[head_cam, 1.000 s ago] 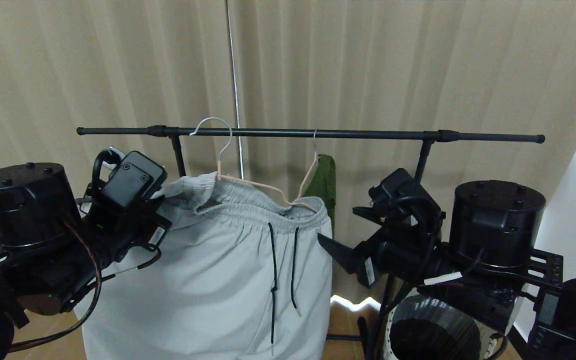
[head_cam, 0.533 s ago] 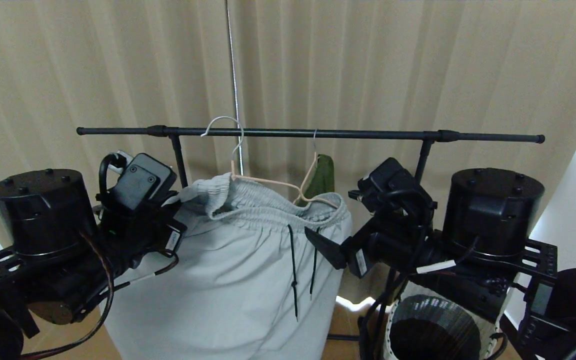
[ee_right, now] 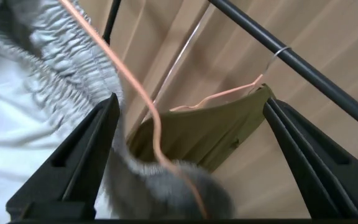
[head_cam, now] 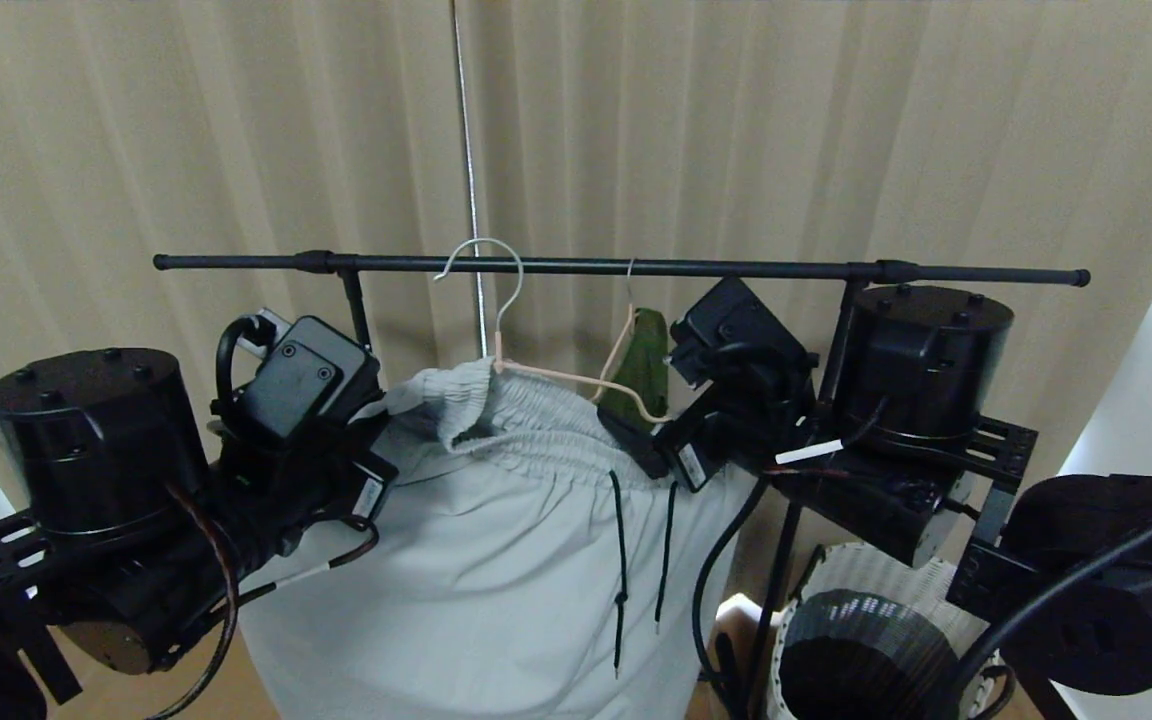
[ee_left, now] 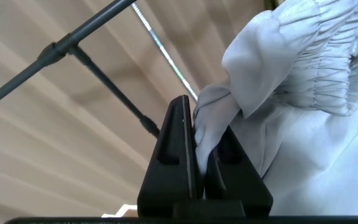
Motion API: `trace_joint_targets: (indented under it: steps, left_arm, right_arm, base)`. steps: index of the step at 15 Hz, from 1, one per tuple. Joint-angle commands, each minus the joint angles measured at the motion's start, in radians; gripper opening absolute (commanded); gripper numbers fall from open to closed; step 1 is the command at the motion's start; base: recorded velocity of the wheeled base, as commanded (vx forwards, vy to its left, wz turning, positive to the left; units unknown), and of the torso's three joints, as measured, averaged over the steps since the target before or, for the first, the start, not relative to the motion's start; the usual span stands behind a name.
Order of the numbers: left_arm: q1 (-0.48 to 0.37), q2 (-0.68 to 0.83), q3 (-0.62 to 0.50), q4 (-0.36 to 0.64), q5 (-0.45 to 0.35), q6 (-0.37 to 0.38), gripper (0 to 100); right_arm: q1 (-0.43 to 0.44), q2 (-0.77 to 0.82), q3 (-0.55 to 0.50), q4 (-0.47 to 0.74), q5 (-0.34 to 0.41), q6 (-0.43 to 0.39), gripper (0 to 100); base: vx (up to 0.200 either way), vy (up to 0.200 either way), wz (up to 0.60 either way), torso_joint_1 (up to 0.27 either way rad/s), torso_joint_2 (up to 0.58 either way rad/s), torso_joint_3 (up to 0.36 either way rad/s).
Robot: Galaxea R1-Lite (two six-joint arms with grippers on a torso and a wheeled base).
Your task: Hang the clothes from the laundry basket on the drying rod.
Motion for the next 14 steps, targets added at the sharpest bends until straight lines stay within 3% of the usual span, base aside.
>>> trace_joint_targets:
  steps: [1, 2, 6, 7, 14]
  left_arm:
    - [-0.009, -0.008, 0.002, 0.000, 0.000, 0.001, 0]
    - [-0.037, -0.014, 0.002, 0.000, 0.002, 0.002, 0]
    - [-0.054, -0.014, 0.002, 0.000, -0.001, 0.005, 0]
    - [-0.054, -0.015, 0.002, 0.000, -0.003, 0.007, 0]
    - [-0.054, -0.014, 0.003, 0.000, -0.004, 0.008, 0]
  right_arm:
    - [-0.003, 0.018, -0.007, -0.001, 0.000, -0.001, 100]
    - [-0.007, 0.036, -0.021, -0.002, 0.000, -0.038, 100]
    - [-0.006, 0.044, -0.028, -0.002, 0.000, -0.038, 100]
    - [-0.004, 0.044, -0.028, -0.004, 0.000, -0.038, 0]
    - [-0.003, 0.033, -0.018, -0.005, 0.001, -0.036, 0]
  base:
    - [0.000, 0.000, 0.00, 0.000, 0.00, 0.000]
    - [0.000, 0.000, 0.00, 0.000, 0.00, 0.000]
    - [0.000, 0.000, 0.00, 0.000, 0.00, 0.000]
    - [0.000, 0.000, 0.00, 0.000, 0.00, 0.000]
    - [0.000, 0.000, 0.00, 0.000, 0.00, 0.000]
